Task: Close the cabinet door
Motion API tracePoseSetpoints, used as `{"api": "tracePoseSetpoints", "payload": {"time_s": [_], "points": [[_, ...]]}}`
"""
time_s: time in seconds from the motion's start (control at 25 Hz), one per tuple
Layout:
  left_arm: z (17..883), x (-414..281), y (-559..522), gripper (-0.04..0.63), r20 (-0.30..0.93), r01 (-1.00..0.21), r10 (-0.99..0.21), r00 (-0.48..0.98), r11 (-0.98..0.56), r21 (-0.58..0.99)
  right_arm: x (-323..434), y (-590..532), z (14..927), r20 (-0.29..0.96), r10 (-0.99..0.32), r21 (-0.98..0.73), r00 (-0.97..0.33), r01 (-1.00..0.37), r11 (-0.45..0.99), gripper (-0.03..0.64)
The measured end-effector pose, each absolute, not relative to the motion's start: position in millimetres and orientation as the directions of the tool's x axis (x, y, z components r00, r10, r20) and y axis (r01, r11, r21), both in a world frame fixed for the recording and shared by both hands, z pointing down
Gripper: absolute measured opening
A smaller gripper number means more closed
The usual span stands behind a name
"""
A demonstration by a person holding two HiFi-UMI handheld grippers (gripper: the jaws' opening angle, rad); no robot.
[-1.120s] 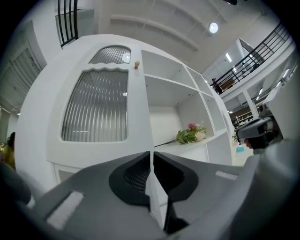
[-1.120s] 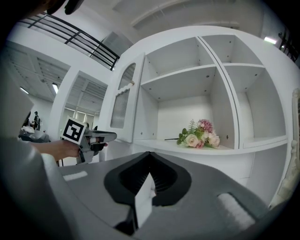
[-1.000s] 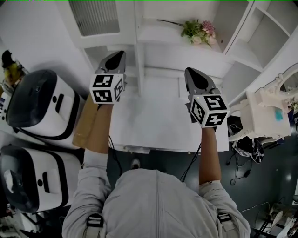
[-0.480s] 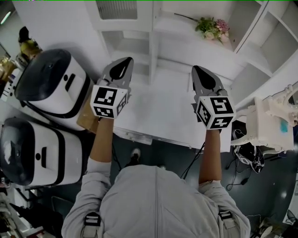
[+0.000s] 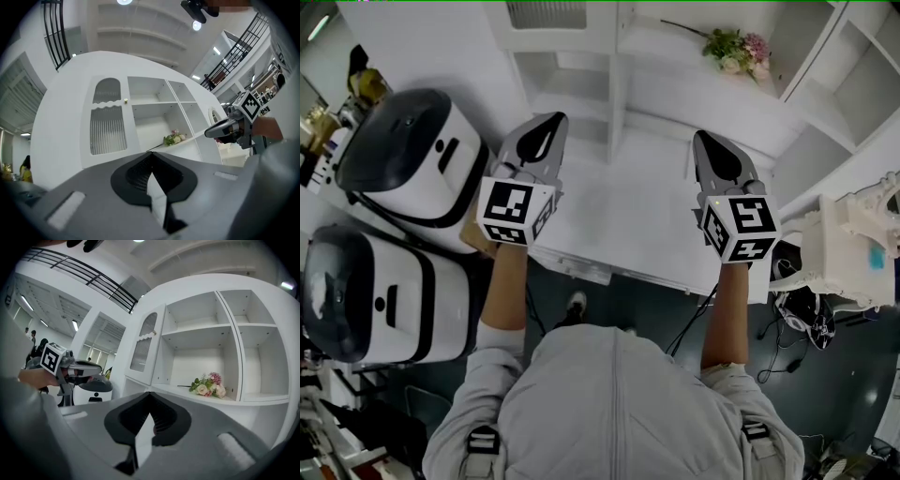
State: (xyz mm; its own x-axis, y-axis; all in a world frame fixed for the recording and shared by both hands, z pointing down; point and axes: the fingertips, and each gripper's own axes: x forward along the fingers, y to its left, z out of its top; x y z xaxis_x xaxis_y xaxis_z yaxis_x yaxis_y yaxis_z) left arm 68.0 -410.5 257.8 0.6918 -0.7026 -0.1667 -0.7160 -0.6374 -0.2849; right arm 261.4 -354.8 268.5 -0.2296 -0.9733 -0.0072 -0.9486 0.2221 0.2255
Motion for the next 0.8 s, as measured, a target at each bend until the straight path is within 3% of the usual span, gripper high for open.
{"api": "tracePoseSetpoints", "payload": {"time_s": [0.8], "points": [[266, 77, -419, 0.017, -0.159, -0.706, -0.694, 0.702, -0.650, -0.281, 257, -363, 280, 0.021, -0.973, 0.222, -0.231, -0.948, 0.230, 0.002]]}}
